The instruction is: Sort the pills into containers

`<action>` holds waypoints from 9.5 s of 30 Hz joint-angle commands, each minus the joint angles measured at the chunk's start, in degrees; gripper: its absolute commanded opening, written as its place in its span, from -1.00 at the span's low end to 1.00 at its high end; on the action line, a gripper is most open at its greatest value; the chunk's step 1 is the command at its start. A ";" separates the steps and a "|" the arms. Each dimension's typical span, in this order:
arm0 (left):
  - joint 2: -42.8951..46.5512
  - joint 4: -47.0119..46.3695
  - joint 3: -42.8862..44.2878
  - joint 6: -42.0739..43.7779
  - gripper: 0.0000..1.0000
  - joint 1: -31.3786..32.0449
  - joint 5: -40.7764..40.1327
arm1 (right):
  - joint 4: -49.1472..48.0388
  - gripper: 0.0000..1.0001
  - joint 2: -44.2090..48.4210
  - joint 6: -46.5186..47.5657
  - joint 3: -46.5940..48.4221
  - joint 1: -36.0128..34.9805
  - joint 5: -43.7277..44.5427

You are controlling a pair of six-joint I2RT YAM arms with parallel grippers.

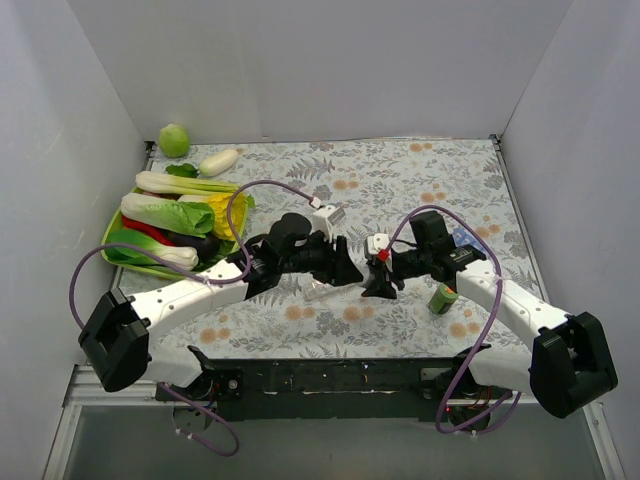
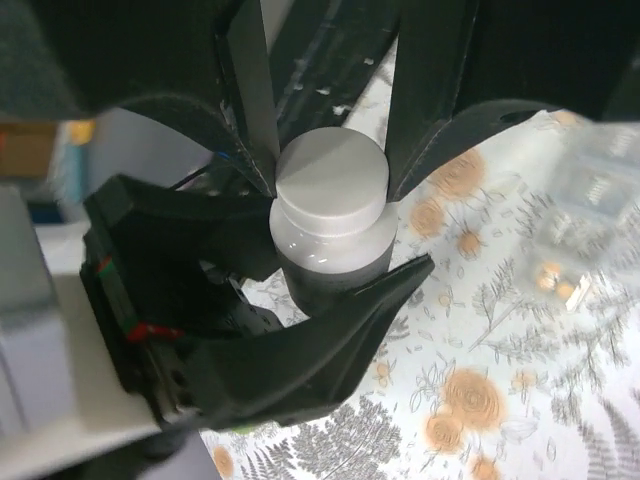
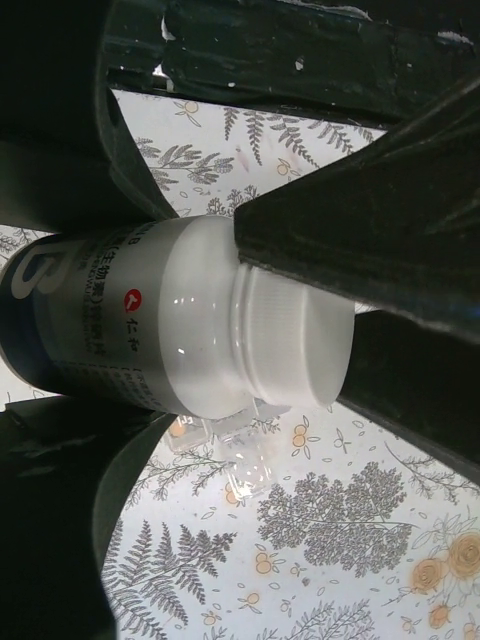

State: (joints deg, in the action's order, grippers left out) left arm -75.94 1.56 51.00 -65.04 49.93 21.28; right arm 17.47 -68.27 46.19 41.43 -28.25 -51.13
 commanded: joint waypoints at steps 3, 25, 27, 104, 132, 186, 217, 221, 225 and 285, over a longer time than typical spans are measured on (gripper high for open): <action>-3.77 19.61 8.41 -35.40 -1.00 -0.98 -6.61 | -3.32 -0.96 0.77 -2.86 0.14 -0.40 2.27; 14.66 9.96 -4.22 9.05 0.96 -4.58 17.53 | -0.87 -0.93 1.65 -0.41 0.14 0.39 -2.64; 17.39 8.73 -6.78 15.61 0.96 -4.41 17.49 | 0.01 -0.93 1.39 1.00 0.14 0.39 -4.14; 26.36 4.87 -8.71 16.23 0.96 -3.53 -5.09 | -0.51 -0.92 1.65 0.83 -0.47 0.65 -4.94; 7.66 -17.73 -9.26 42.71 0.96 -1.07 14.68 | 0.10 -0.91 1.39 1.79 -0.56 0.57 -6.52; 14.33 9.68 -10.29 -21.71 -1.00 -12.83 -15.73 | -2.18 -0.92 2.44 -0.49 -1.17 0.74 -2.92; -8.08 12.59 -9.70 -21.01 0.24 -31.12 -23.65 | -5.08 -0.91 4.11 -2.86 -2.58 3.29 -3.80; -6.50 12.76 -8.91 -20.48 0.28 -31.12 -21.37 | -5.08 -0.90 4.28 -3.04 -2.49 3.64 -3.88; -3.78 12.59 -7.68 -18.38 0.36 -31.12 -13.31 | -5.78 -0.90 4.55 -3.92 -2.67 4.25 -4.59; -3.86 4.67 17.46 -17.76 0.96 -4.41 -7.91 | -14.57 -0.85 1.30 -24.31 5.68 11.38 -8.63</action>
State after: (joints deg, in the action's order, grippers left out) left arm -79.07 1.91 64.88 -84.44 43.90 18.22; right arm 4.19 -66.98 21.17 47.75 -16.53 -59.68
